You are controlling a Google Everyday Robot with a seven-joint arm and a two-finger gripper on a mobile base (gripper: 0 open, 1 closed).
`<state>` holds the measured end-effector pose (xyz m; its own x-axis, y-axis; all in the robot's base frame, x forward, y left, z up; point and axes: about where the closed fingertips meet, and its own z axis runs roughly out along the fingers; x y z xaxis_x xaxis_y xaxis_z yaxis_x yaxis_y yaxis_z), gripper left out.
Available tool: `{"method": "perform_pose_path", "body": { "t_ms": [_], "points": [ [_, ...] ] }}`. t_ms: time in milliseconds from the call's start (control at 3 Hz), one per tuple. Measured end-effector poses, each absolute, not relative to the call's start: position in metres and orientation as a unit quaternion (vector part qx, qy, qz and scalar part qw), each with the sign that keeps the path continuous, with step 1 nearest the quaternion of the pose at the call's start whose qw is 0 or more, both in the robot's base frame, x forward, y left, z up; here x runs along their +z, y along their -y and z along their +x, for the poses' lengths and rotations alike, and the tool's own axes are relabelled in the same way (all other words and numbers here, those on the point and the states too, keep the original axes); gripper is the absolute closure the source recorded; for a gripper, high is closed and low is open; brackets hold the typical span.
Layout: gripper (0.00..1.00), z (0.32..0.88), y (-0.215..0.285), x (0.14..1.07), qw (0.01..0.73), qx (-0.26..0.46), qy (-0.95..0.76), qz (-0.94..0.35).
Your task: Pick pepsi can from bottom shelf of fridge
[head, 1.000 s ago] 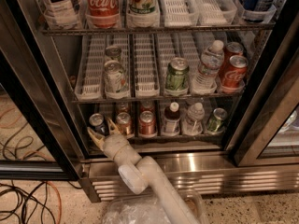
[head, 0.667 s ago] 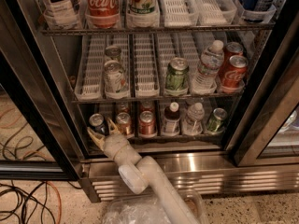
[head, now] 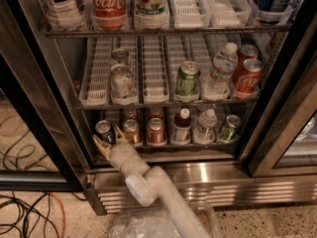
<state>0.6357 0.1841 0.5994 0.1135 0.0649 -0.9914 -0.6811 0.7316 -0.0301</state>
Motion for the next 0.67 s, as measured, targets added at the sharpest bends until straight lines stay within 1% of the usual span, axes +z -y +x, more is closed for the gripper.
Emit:
{"method": "perform_pose_path", "body": {
  "t_ms": [333, 667],
  "points": [
    [1.00, 0.641, -0.173, 0.603, 0.694, 0.270, -0.616, -0.257],
    [1.00, 0.644, -0.172, 0.619, 0.688, 0.282, -0.609, -0.277]
  ]
}}
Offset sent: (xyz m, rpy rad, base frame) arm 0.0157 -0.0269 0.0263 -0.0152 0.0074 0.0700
